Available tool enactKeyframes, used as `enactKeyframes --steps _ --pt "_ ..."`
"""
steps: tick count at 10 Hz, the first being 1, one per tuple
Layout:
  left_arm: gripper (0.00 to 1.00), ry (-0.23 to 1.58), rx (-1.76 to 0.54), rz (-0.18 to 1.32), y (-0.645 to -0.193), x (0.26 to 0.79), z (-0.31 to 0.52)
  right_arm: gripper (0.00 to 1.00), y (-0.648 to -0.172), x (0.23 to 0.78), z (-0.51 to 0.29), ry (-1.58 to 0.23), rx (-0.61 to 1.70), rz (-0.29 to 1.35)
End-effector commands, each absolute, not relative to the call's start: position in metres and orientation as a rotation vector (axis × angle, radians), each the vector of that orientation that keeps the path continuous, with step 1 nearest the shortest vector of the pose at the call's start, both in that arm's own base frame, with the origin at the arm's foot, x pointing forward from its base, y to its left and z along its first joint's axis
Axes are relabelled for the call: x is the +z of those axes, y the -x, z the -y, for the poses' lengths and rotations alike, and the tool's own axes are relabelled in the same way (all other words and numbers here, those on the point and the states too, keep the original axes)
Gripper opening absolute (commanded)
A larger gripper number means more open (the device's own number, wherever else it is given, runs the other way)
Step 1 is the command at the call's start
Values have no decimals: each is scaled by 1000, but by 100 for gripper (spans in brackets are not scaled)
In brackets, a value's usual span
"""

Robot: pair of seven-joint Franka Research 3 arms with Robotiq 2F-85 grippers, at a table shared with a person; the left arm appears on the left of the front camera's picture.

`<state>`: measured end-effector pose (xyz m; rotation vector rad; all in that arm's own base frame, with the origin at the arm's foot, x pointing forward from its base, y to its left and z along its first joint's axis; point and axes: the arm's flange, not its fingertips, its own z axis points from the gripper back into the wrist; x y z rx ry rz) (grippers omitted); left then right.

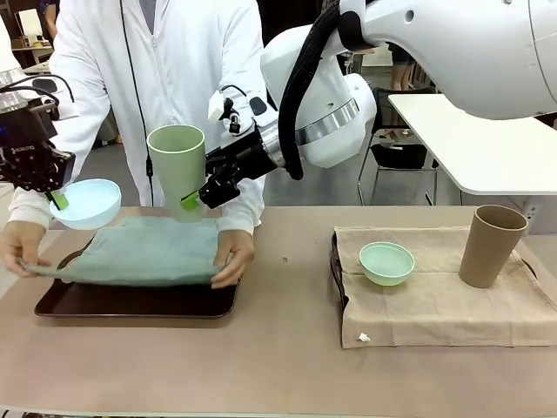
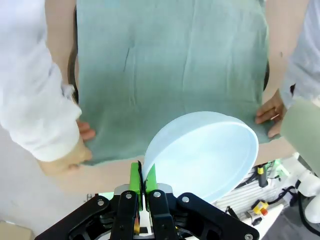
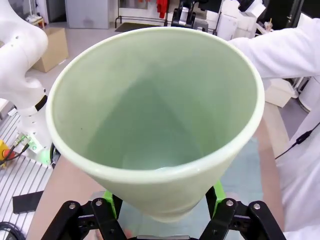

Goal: Set up a tray with a mat and arrange the tableware.
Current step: Place the Picnic Bowl and Reusable plastic cup back onto the Handle tray in front of the human's position.

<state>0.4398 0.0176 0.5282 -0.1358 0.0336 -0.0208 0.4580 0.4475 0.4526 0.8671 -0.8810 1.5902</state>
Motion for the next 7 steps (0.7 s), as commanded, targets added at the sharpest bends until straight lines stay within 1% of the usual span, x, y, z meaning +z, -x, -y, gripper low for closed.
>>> enactKeyframes --steps 1,7 --pt "0 122 -27 -24 -440 532 -18 0 -459 455 -449 -870 1602 882" --pt "0 122 -27 -24 -440 532 -18 0 -459 455 -449 -870 1602 882"
